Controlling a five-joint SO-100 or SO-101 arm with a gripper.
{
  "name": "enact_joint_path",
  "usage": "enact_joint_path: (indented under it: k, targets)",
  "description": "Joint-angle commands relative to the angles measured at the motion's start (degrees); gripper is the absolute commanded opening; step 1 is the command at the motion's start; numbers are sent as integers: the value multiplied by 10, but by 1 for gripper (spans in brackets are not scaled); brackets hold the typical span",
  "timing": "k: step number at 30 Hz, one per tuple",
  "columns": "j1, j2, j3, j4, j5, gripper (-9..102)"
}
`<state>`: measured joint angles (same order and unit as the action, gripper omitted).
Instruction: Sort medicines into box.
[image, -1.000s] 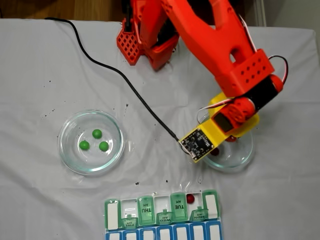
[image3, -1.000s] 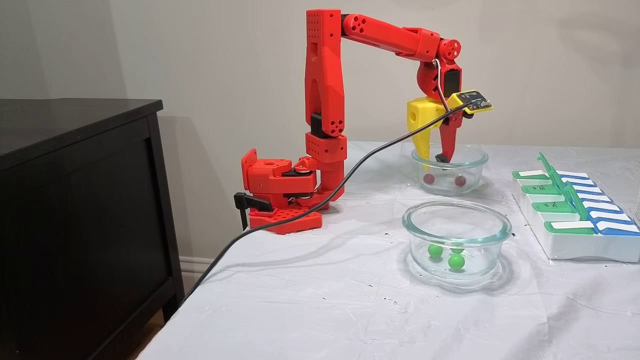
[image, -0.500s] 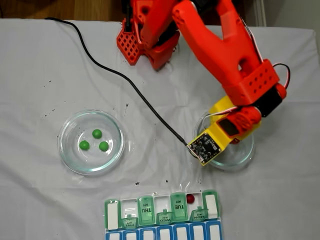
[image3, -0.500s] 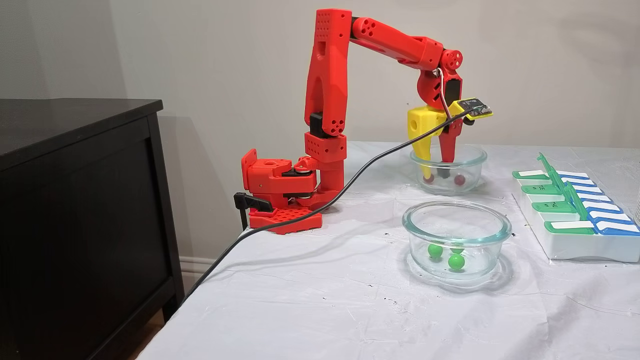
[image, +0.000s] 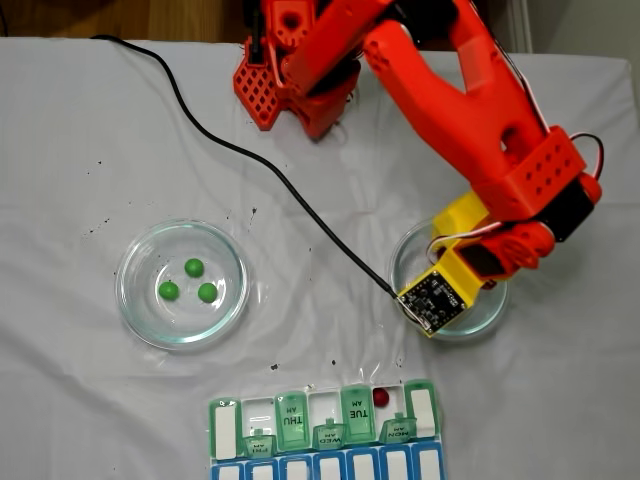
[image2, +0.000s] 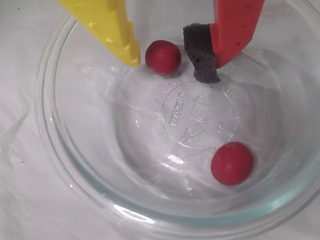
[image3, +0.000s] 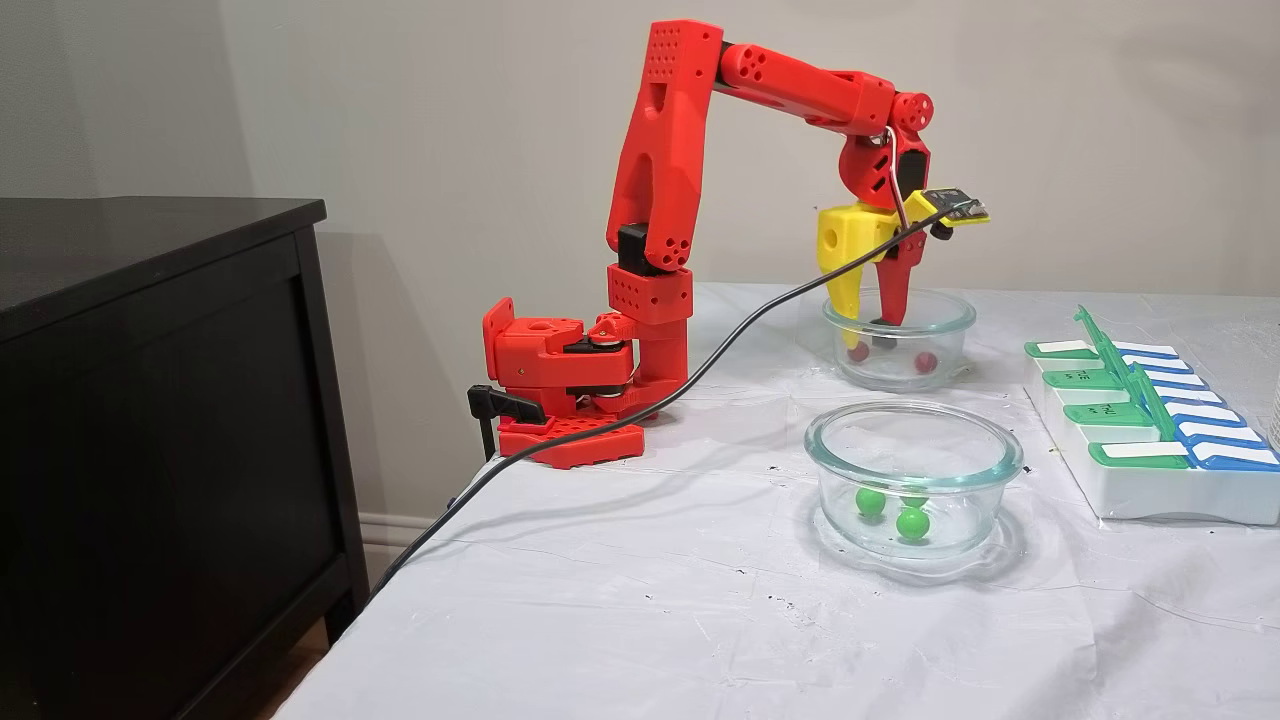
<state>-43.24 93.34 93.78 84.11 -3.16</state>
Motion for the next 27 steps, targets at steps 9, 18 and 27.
enact_joint_path:
  k: [9, 18, 27]
  targets:
    - [-36, -4, -54, 33, -11, 20]
    - [-49, -33, -38, 41, -3, 21]
    - [-46, -60, -60, 54, -3, 17]
